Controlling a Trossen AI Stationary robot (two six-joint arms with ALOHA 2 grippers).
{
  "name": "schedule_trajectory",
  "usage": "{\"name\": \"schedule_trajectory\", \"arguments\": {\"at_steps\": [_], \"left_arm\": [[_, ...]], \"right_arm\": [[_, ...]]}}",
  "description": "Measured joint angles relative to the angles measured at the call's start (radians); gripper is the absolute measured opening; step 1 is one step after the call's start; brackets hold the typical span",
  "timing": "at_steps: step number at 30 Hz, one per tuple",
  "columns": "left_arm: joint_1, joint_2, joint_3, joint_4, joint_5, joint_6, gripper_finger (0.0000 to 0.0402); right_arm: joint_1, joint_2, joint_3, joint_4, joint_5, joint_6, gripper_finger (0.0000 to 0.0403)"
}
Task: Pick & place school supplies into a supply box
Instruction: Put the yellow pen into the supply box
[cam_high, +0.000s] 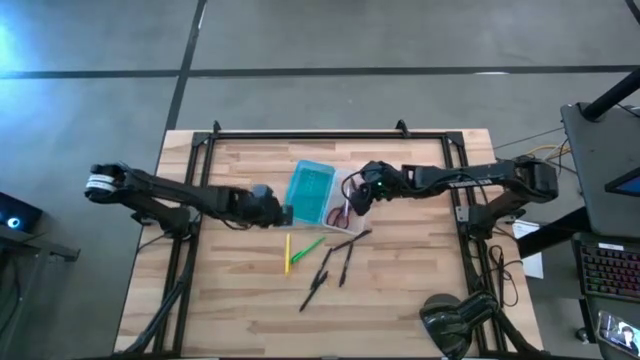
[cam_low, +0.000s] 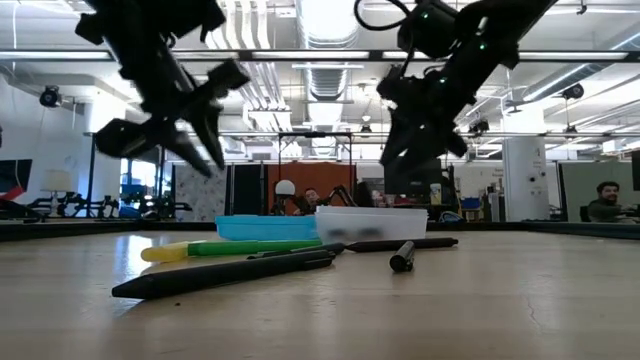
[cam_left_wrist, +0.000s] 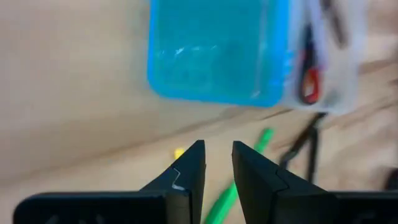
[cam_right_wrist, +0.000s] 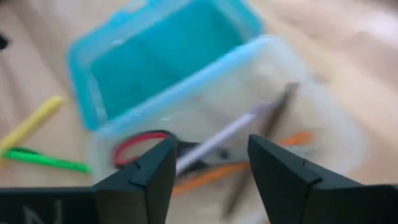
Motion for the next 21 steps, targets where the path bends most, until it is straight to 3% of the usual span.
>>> {"name": "schedule_trajectory", "arguments": {"at_steps": [3, 10, 21], "left_arm": [[-0.039, 0.089, 0.002, -0.011, 0.011, -0.120, 0.0065], [-0.076, 0.242, 0.067, -0.006, 0.062, -0.236, 0.0065], [-0.064, 0.276, 0.136, -0.057, 0.083, -0.299, 0.0065]], "right_arm": [[0.000, -0.049, -0.002, -0.061, 0.082, -0.008, 0.0204], [-0.003, -0.141, -0.005, -0.059, 0.048, -0.097, 0.0219], [-0.057, -0.194, -0.016, -0.072, -0.036, -0.241, 0.0219]]}}
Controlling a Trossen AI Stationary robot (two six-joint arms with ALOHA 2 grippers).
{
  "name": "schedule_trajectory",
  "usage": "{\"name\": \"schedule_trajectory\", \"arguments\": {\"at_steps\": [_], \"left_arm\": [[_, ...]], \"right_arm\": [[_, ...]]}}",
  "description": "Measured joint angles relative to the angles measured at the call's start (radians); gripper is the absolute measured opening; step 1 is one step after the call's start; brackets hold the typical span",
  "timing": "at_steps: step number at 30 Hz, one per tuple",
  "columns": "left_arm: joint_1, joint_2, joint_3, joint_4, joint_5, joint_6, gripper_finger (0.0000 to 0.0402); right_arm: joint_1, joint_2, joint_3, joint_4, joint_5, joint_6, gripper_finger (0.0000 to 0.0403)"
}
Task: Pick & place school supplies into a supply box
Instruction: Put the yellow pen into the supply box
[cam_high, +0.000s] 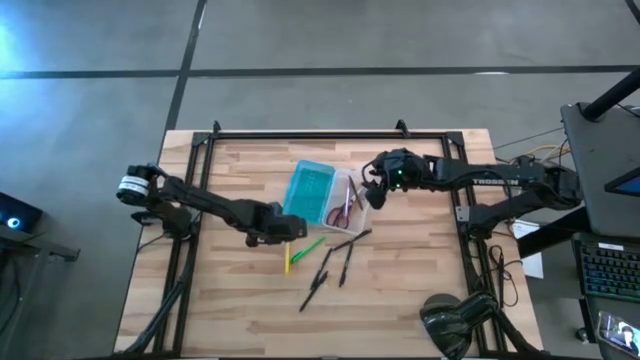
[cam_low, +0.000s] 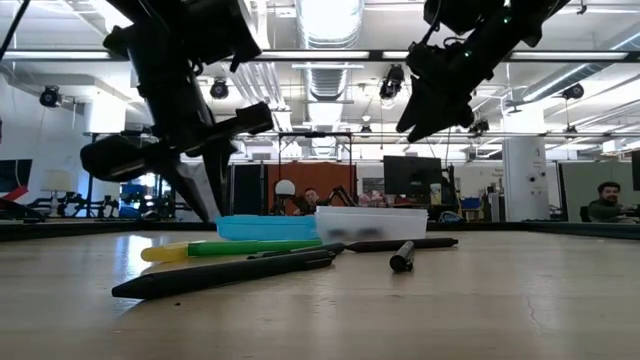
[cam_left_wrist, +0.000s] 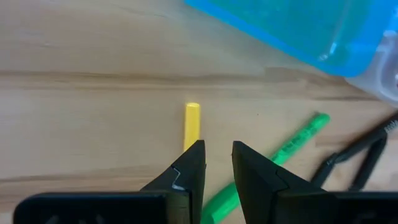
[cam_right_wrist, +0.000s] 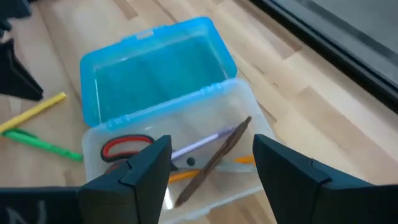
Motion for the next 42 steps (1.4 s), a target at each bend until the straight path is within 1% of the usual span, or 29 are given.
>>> {"name": "schedule_trajectory", "arguments": {"at_steps": [2, 7, 9, 13, 15, 19, 22, 24, 26, 27, 31, 35, 38, 42], "left_arm": [[0.000, 0.000, -0.003, -0.012, 0.003, -0.019, 0.0065], [-0.010, 0.000, 0.026, -0.051, 0.057, -0.029, 0.0065], [-0.015, 0.000, 0.059, -0.131, 0.071, -0.029, 0.0065], [-0.024, 0.000, 0.134, -0.357, 0.077, -0.039, 0.0065], [-0.031, 0.000, 0.149, -0.410, 0.067, -0.040, 0.0065], [-0.052, 0.002, 0.152, -0.404, 0.031, -0.076, 0.0065], [-0.058, 0.030, 0.149, -0.345, -0.005, -0.121, 0.0065], [-0.057, 0.061, 0.151, -0.295, -0.008, -0.117, 0.0065], [-0.057, 0.105, 0.174, -0.240, -0.009, -0.100, 0.0065], [-0.057, 0.132, 0.193, -0.238, -0.005, -0.087, 0.0066], [-0.062, 0.232, 0.290, -0.330, 0.004, -0.034, 0.0084], [-0.062, 0.301, 0.370, -0.460, 0.008, -0.020, 0.0118], [-0.062, 0.327, 0.396, -0.459, 0.017, -0.010, 0.0139], [-0.063, 0.363, 0.398, -0.383, 0.043, 0.014, 0.0144]], "right_arm": [[-0.005, 0.001, -0.009, 0.002, -0.003, -0.020, 0.0219], [-0.016, -0.002, -0.023, 0.002, -0.002, -0.054, 0.0219], [-0.026, -0.002, -0.026, 0.003, 0.002, -0.053, 0.0219], [-0.049, -0.008, -0.032, 0.001, 0.005, -0.058, 0.0219], [-0.061, -0.008, -0.036, 0.003, 0.005, -0.065, 0.0219], [-0.083, -0.005, -0.045, 0.006, 0.005, -0.069, 0.0219], [-0.094, -0.005, -0.049, 0.007, 0.005, -0.069, 0.0219], [-0.100, -0.005, -0.052, 0.007, 0.005, -0.069, 0.0219], [-0.104, -0.005, -0.054, 0.007, 0.005, -0.075, 0.0219], [-0.104, -0.005, -0.054, 0.007, 0.005, -0.077, 0.0219], [-0.104, -0.006, -0.059, 0.002, 0.005, -0.077, 0.0219], [-0.104, -0.006, -0.061, -0.014, 0.005, -0.081, 0.0219], [-0.104, -0.006, -0.062, -0.015, 0.004, -0.095, 0.0219], [-0.104, -0.006, -0.062, -0.015, 0.004, -0.099, 0.0219]]}}
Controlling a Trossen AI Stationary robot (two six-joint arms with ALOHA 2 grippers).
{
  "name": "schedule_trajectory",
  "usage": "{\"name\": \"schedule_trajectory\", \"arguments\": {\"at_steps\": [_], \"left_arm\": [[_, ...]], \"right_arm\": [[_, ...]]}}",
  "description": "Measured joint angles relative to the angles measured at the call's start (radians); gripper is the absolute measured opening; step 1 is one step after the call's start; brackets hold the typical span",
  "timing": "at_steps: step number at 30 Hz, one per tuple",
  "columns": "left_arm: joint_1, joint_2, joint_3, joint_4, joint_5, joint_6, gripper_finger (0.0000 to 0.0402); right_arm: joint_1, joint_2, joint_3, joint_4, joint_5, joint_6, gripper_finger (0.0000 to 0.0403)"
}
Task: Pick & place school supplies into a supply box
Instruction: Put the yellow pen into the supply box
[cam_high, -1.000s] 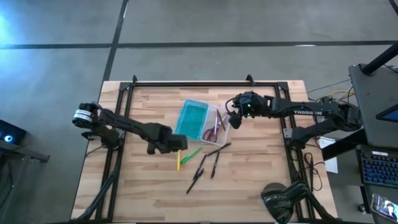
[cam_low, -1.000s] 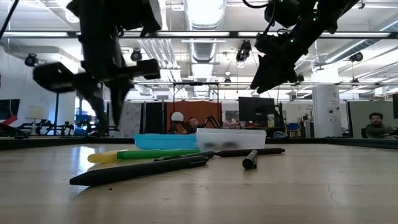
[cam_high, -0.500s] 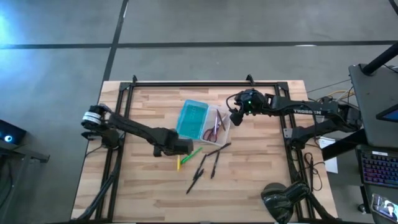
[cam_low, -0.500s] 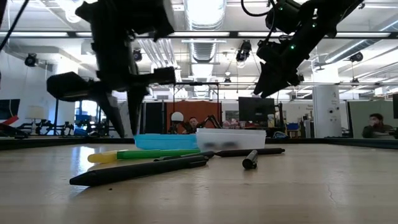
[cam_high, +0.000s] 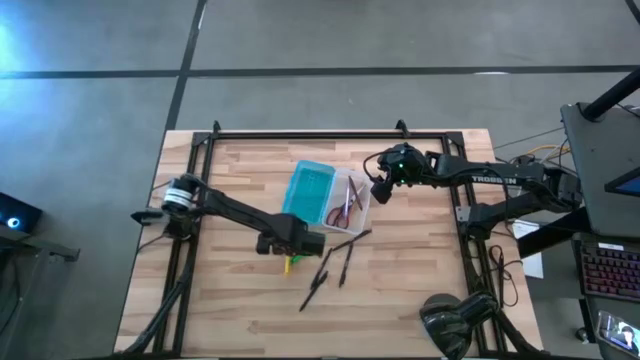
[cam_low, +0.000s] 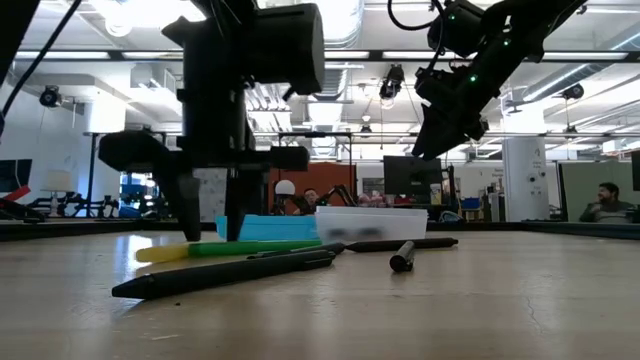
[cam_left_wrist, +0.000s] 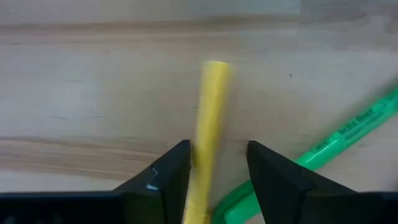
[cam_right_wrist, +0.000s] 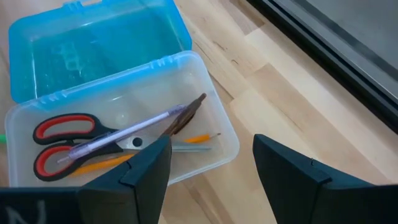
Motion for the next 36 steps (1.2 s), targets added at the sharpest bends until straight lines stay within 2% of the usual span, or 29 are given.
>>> {"name": "schedule_trajectory", "arguments": {"at_steps": [5, 12, 19, 25, 29, 33, 36], "left_arm": [[0.001, 0.029, 0.002, -0.004, 0.030, 0.028, 0.0122], [0.006, 0.030, -0.004, -0.029, 0.045, 0.131, 0.0016], [0.024, -0.011, 0.021, -0.087, 0.077, 0.150, 0.0009], [0.059, -0.128, 0.127, -0.093, -0.054, 0.172, 0.0008], [0.138, -0.138, 0.169, 0.011, -0.134, 0.278, 0.0008], [0.256, -0.102, 0.197, 0.241, -0.142, 0.429, 0.0008], [0.331, -0.046, 0.247, 0.308, -0.142, 0.529, 0.0008]], "right_arm": [[0.000, 0.000, 0.000, -0.020, 0.000, 0.000, 0.0219], [0.000, 0.000, 0.000, -0.025, 0.000, -0.008, 0.0219], [0.000, 0.000, -0.001, -0.022, 0.000, -0.033, 0.0219], [-0.007, -0.014, -0.001, -0.015, 0.001, -0.007, 0.0219], [-0.024, -0.061, -0.001, 0.011, 0.023, 0.018, 0.0219], [-0.055, -0.124, -0.002, 0.026, 0.056, 0.026, 0.0219], [-0.077, -0.160, -0.002, 0.016, 0.057, 0.024, 0.0219]]}}
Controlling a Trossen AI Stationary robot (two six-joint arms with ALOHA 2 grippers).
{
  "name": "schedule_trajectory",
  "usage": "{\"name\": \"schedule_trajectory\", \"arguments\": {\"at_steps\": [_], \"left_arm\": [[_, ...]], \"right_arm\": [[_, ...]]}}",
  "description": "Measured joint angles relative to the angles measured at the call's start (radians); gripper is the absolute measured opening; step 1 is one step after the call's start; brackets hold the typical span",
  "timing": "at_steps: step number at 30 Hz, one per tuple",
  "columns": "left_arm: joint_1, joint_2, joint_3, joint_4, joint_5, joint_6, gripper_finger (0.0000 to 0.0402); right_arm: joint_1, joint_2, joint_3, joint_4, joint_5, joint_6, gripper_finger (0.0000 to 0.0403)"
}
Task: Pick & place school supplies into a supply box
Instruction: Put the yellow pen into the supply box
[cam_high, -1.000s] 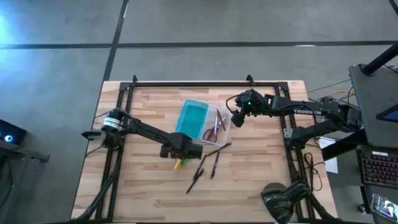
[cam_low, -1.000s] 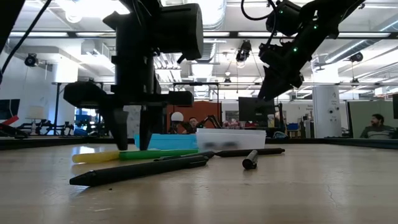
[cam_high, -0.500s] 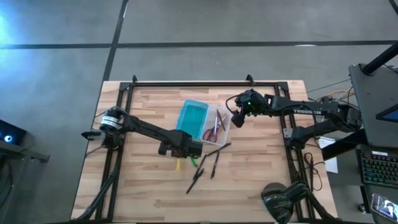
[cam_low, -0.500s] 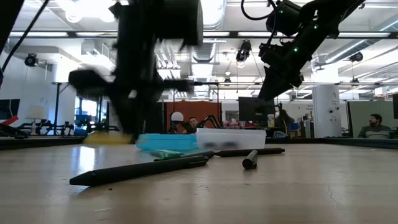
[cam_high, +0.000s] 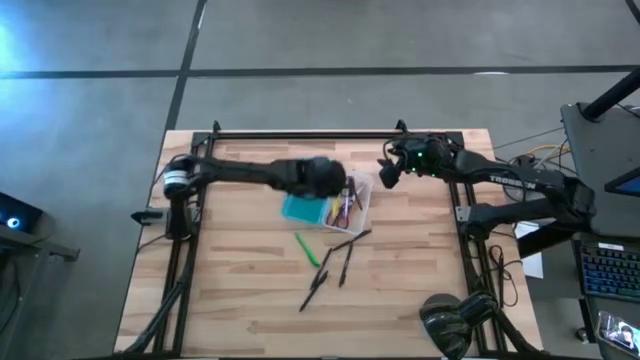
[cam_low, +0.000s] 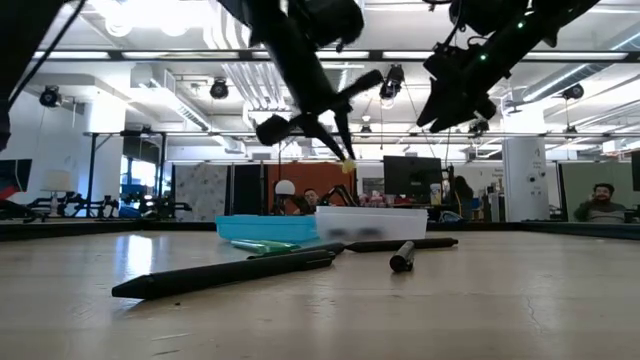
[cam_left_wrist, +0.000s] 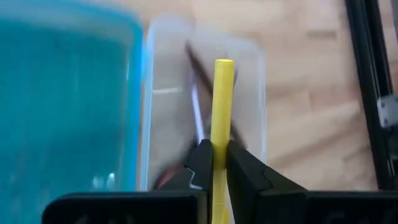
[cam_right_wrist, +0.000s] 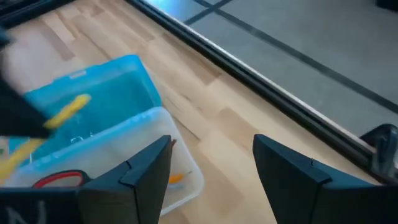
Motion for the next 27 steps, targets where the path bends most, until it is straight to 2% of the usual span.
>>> {"name": "schedule_trajectory", "arguments": {"at_steps": [7, 10, 16, 22, 27], "left_arm": [[0.088, 0.155, 0.159, -0.009, 0.081, 0.179, 0.0008], [0.089, 0.226, 0.228, -0.073, 0.121, 0.195, 0.0017], [0.085, 0.329, 0.322, -0.225, 0.121, 0.191, 0.0025], [0.083, 0.312, 0.351, -0.249, 0.120, 0.235, 0.0036], [0.078, 0.294, 0.349, -0.337, 0.118, 0.288, 0.0085]], "right_arm": [[-0.025, -0.033, -0.003, -0.070, 0.007, -0.005, 0.0219], [-0.026, -0.032, -0.008, -0.094, 0.028, -0.005, 0.0219], [-0.027, -0.040, -0.035, -0.106, 0.033, -0.004, 0.0219], [-0.028, -0.058, -0.078, -0.103, 0.034, -0.004, 0.0219], [-0.028, -0.059, -0.100, -0.082, 0.034, -0.004, 0.0219]]}}
